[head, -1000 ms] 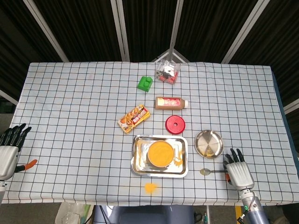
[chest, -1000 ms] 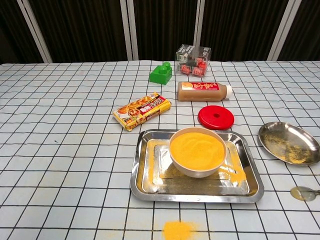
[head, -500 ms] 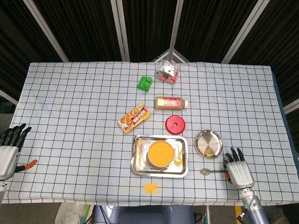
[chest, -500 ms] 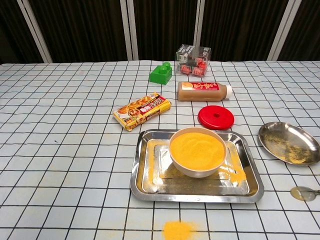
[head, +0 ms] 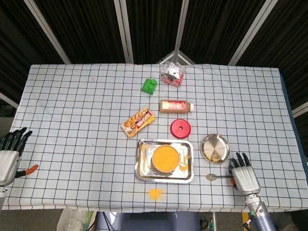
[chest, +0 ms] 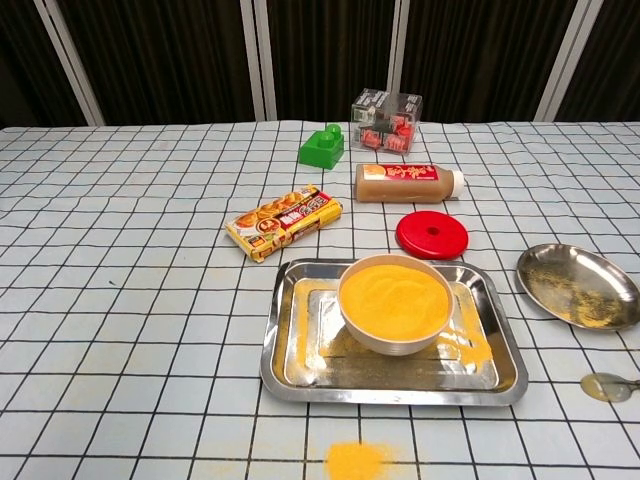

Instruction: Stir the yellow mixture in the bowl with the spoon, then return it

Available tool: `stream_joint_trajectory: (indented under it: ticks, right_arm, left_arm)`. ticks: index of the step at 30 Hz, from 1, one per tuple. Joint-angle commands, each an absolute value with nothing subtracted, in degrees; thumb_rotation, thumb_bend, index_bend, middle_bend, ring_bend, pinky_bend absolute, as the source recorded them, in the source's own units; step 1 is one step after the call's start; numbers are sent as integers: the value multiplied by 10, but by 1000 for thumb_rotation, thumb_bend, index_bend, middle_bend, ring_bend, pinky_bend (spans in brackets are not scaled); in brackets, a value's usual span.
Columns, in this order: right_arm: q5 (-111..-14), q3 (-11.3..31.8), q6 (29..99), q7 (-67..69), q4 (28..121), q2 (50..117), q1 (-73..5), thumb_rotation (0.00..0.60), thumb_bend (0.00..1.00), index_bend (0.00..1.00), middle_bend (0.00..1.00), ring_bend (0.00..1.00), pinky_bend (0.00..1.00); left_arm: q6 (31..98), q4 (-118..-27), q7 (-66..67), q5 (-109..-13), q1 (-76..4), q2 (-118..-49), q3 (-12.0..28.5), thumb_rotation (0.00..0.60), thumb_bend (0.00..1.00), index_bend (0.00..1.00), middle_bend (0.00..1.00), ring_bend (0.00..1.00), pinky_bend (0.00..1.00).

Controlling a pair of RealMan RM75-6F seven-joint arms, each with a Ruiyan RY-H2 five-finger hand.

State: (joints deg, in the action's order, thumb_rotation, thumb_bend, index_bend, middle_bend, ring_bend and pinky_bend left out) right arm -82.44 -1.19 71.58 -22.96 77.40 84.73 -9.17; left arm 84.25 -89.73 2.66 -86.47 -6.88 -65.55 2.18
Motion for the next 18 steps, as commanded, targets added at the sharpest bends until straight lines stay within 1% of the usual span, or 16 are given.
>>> stream_joint_trajectory:
  ticks: [1, 9, 16, 18]
  right_arm:
    - [-824, -12, 715, -229, 773, 848, -92, 600, 392, 505, 252, 0, 0]
    - [-821, -13, 712, -234, 768, 849, -93, 600, 400, 505, 251, 0, 0]
    - [-820, -15, 712, -236, 764, 852, -92, 600, 446, 506, 252, 0, 0]
    - [-820, -16, 712, -237, 763, 853, -92, 600, 458, 524, 252, 0, 0]
  left_arm:
    - [842, -898, 27, -864, -69, -656, 22, 600, 0, 0, 0, 0, 0]
    - [842, -898, 27, -863, -69, -655, 22, 600, 0, 0, 0, 0, 0]
    - [842, -898, 26, -863, -69, -655, 23, 600, 0, 0, 0, 0, 0]
    - [842, -898, 26, -863, -69, -655, 23, 600, 0, 0, 0, 0, 0]
